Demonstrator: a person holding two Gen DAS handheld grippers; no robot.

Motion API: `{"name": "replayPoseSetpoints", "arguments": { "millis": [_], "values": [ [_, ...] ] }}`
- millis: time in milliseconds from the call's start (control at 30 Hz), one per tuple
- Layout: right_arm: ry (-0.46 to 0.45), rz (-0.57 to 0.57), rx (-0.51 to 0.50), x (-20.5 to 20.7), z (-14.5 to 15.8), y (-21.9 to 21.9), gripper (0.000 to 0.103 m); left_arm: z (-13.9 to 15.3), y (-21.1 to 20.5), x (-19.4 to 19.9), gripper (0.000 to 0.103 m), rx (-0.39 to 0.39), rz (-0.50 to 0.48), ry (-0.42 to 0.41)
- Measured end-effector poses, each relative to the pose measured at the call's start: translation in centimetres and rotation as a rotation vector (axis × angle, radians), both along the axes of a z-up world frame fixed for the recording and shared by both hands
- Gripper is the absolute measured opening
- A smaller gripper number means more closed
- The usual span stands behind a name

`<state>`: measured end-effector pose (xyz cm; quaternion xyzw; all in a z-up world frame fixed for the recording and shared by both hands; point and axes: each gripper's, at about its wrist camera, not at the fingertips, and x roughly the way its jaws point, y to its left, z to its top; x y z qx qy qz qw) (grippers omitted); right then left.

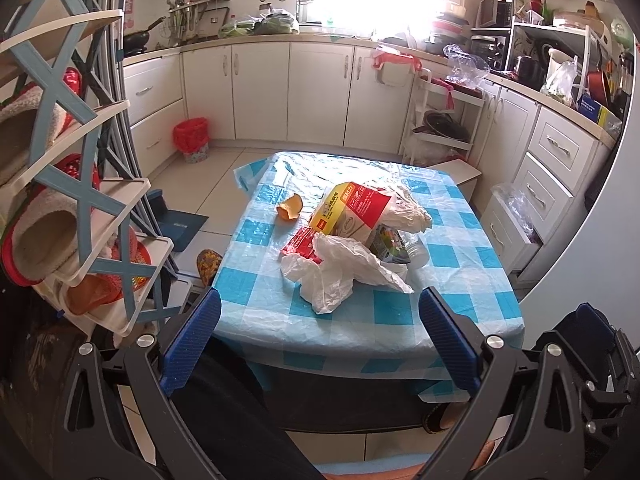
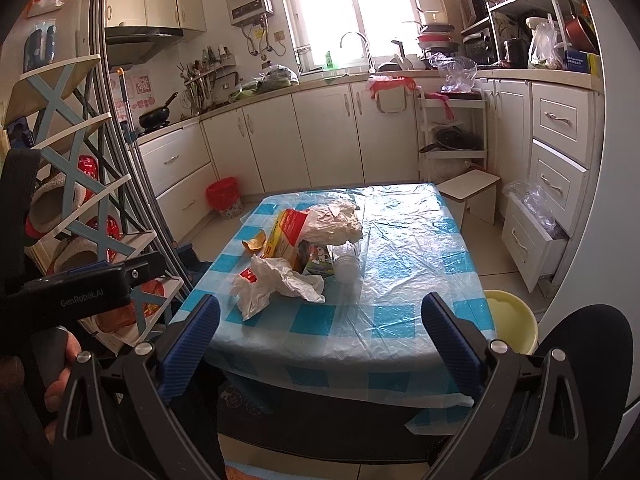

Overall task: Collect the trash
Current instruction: 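Move both tools toward the trash pile on the checked tablecloth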

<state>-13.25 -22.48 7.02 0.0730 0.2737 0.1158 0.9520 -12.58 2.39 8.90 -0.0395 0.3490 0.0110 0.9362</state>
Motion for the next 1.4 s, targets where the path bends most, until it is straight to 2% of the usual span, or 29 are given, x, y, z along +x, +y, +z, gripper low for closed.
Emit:
{"name": "replayPoseSetpoints", "arguments": {
  "millis": [167,767,1033,1267,1400],
  "values": [
    [-0.02,0.025,0.009,-0.4,0.3,0.2,0.097,0.1,-0.2,-0.3,0.095,0.02,0.005,-0.009],
    [-0.052,-0.016,0.002,-0.1,0.9,-0.5,0.097,-0.8,-0.1,0.2,0.095,0.026,-0.011,0.019],
    [-0.081,-0.034,-0.002,2.4,1.1,-1.0,0.097,-3.3,0.1,1.9,0.095,0.004,-0.036,0.063],
    [-0.029,-0.026,-0.022,5.8,-1.0,-1.1,0.097,-6.4,0.2,5.2,0.095,-0.021,-0.071,0.126],
    [0.013,-0.042,-0.021,7.3,-2.5,-1.8,0.097,-7.7,-0.1,7.6,0.095,-0.064,-0.091,0.157]
  ]
}}
